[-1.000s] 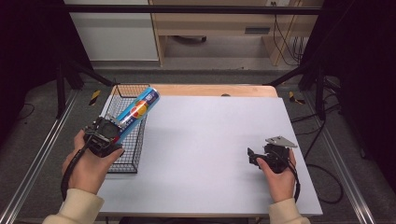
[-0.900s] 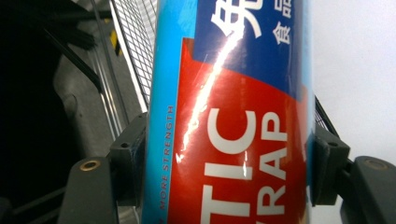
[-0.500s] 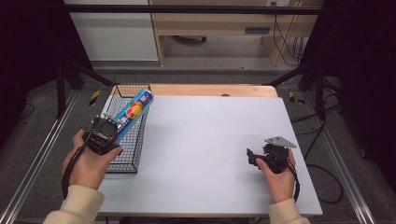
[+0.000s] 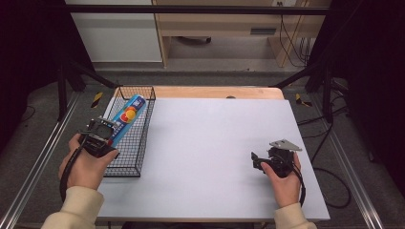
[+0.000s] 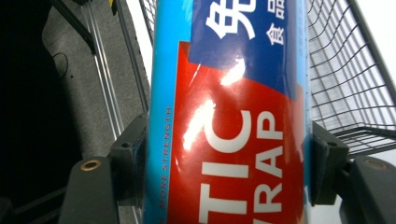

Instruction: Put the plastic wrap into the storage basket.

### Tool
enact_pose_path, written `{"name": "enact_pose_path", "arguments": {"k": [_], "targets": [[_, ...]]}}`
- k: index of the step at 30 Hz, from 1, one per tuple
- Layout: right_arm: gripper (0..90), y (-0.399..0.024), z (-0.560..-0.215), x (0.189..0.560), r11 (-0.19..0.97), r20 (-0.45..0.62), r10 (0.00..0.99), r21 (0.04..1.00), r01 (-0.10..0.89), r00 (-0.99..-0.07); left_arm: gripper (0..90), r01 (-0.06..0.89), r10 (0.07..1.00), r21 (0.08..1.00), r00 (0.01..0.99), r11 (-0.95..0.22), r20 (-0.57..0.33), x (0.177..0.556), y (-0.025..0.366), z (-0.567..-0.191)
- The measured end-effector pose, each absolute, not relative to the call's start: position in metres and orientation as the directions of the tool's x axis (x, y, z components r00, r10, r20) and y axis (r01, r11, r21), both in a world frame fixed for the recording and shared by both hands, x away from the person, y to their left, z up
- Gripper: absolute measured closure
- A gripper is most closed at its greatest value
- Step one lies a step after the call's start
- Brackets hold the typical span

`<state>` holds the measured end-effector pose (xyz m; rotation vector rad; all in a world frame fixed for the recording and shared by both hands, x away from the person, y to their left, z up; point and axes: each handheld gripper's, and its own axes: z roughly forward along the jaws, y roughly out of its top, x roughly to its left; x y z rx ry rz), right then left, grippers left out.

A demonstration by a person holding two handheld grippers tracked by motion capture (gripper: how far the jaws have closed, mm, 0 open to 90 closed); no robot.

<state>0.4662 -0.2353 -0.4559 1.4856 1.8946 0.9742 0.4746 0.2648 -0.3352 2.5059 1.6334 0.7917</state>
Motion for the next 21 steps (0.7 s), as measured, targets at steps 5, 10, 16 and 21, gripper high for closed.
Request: {"name": "enact_pose_path", "arguments": {"k": [5, 10, 16, 21], "targets": [[8.5, -0.236, -0.456, 0.466, 0.133, 0.018, 0.968, 0.806, 0.577, -0.249, 31.5, 0.848, 0.87, 0.305, 0.303, -0.432, 0.389, 0.476, 0.265, -0.336], [8.5, -0.235, -0.456, 0.466, 0.135, 0.019, 0.968, 0.802, 0.581, -0.251, 31.6, 0.867, 0.875, 0.274, 0.299, -0.416, 0.381, 0.482, 0.263, -0.341], [8.6, -0.236, -0.456, 0.466, 0.129, 0.024, 0.968, 0.805, 0.579, -0.249, 31.6, 0.873, 0.881, 0.267, 0.298, -0.407, 0.369, 0.487, 0.259, -0.344], [8.6, -0.236, -0.456, 0.466, 0.131, 0.026, 0.967, 0.803, 0.581, -0.253, 31.6, 0.877, 0.887, 0.272, 0.287, -0.395, 0.362, 0.49, 0.258, -0.343]]}}
